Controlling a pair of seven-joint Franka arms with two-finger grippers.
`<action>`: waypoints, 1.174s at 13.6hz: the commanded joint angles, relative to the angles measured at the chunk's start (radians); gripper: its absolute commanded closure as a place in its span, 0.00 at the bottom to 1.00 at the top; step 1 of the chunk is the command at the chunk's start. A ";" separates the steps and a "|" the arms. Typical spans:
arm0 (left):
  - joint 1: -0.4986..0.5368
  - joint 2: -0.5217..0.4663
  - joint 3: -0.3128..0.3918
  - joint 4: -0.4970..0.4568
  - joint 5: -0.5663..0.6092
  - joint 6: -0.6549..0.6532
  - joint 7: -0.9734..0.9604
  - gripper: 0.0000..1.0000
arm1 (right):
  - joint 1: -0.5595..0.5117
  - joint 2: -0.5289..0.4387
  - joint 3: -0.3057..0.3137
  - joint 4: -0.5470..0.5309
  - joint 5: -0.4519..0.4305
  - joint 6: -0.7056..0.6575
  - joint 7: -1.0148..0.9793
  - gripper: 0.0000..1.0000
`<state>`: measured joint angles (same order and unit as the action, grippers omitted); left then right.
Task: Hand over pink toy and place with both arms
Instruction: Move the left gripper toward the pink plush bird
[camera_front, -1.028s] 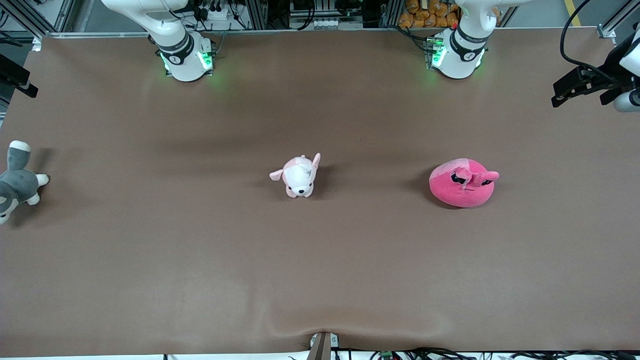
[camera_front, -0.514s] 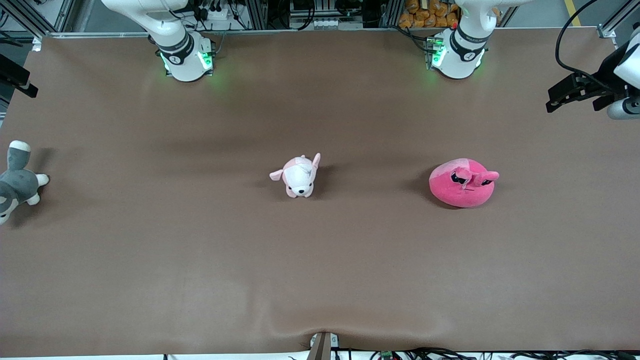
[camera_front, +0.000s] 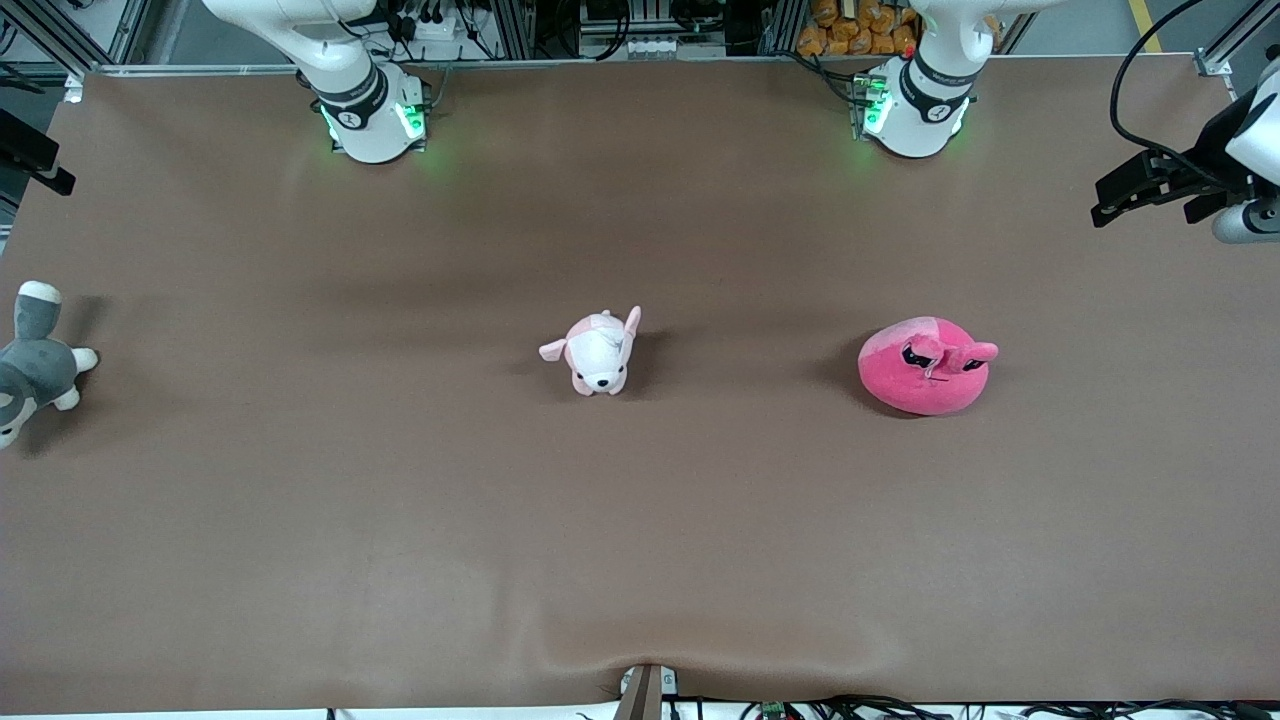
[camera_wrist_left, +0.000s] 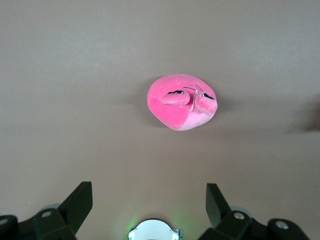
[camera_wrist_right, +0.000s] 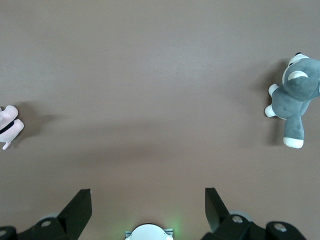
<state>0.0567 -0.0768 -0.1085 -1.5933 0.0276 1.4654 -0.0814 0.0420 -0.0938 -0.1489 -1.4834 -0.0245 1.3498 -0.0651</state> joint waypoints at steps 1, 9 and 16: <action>0.017 -0.021 0.003 -0.014 -0.011 0.003 0.002 0.00 | -0.011 0.009 0.008 0.018 -0.017 -0.014 0.011 0.00; 0.086 -0.044 0.004 -0.046 -0.002 -0.014 0.014 0.00 | -0.011 0.009 0.008 0.017 -0.017 -0.014 0.010 0.00; 0.075 -0.038 -0.054 -0.053 -0.018 -0.011 -0.030 0.00 | -0.028 0.022 0.005 0.017 -0.018 -0.014 0.011 0.00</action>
<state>0.1307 -0.0922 -0.1379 -1.6205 0.0205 1.4514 -0.0859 0.0404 -0.0908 -0.1513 -1.4836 -0.0257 1.3486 -0.0636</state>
